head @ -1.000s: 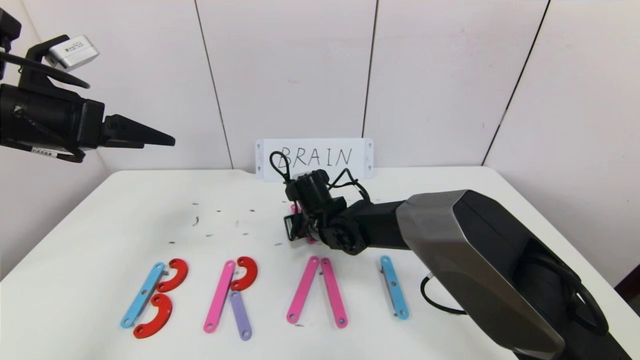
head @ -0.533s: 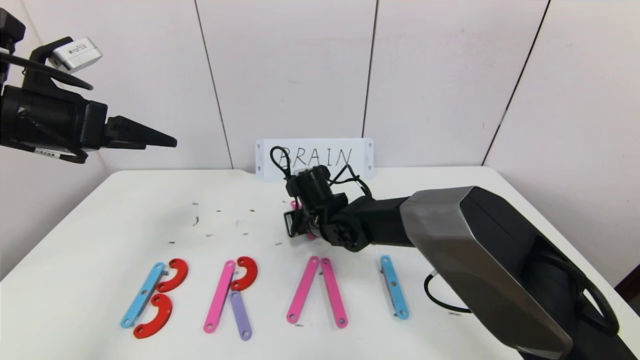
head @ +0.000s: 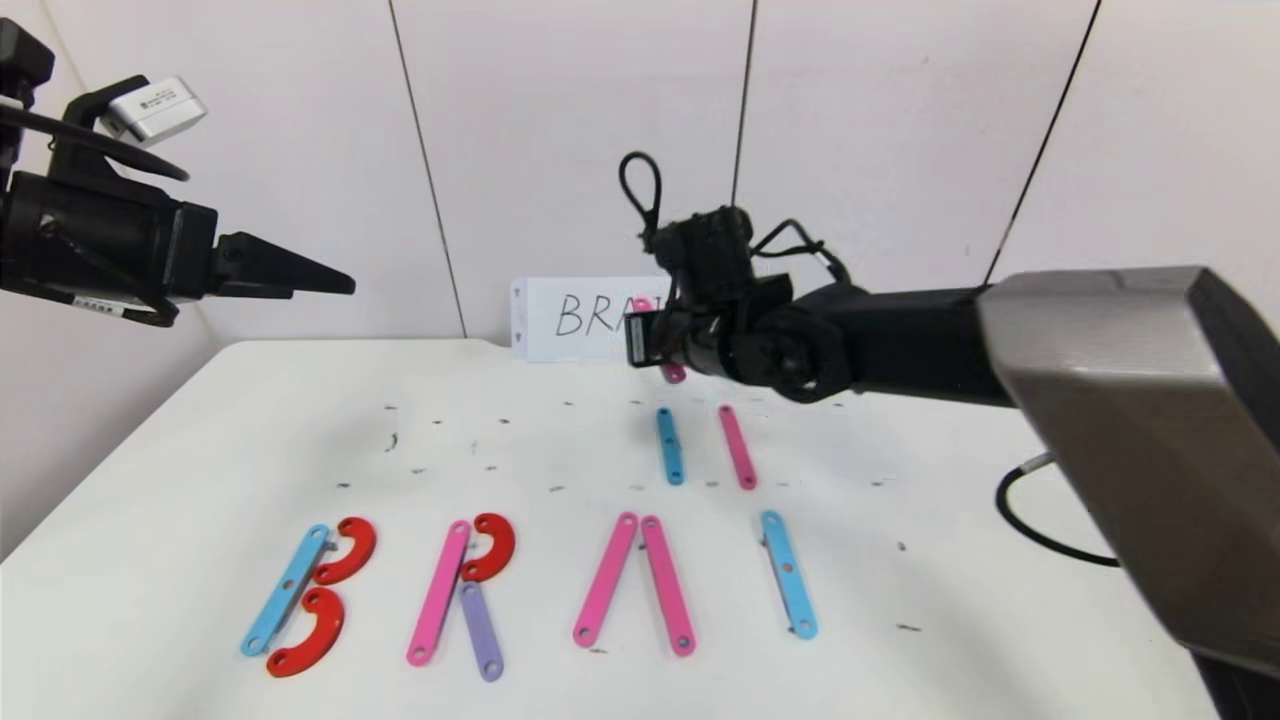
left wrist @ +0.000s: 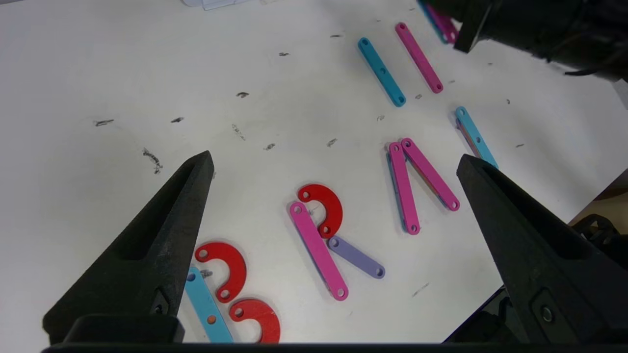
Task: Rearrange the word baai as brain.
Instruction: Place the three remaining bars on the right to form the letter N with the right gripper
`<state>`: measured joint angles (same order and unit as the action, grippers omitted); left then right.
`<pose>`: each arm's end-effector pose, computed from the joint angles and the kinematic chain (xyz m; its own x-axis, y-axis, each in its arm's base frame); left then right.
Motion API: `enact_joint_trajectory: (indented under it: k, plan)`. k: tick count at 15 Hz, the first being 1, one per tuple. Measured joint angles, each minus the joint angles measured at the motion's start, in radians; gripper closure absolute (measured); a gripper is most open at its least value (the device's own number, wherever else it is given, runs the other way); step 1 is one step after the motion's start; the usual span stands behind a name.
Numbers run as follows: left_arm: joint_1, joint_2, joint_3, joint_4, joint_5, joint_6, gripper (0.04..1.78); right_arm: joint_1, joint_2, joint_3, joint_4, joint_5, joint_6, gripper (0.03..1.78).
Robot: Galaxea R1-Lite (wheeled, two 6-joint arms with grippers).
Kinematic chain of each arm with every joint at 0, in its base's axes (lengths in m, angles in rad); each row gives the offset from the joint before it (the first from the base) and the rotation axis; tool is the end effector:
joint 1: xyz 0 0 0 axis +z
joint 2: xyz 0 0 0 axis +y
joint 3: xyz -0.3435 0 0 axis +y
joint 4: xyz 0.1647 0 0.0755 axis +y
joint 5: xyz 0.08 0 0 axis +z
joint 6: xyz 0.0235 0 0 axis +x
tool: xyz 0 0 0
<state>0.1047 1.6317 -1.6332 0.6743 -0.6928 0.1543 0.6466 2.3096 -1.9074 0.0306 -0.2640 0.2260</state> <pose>0.2623 0.0125 0.3575 0.6652 -0.5723 -0.4795 0.5067 0.8177 -0.2731 0.4073 0.2997 0.2159 0.8567 0.3197 -0.4049 -0.3075 0.9466 0.0968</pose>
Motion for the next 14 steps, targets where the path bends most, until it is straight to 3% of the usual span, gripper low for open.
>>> enact_joint_trajectory:
  k: [3,8,14]
  plan:
    - [0.000,0.000,0.001,-0.002,0.000,0.000,0.08,-0.056,-0.141,0.109,0.006,0.001,-0.004,1.52]
    - [-0.001,0.000,0.003,-0.001,-0.001,0.000,0.08,-0.128,-0.336,0.420,-0.007,0.003,0.000,1.52]
    - [-0.001,0.002,0.006,0.000,-0.002,0.000,0.08,-0.188,-0.447,0.729,-0.017,0.003,0.008,1.52]
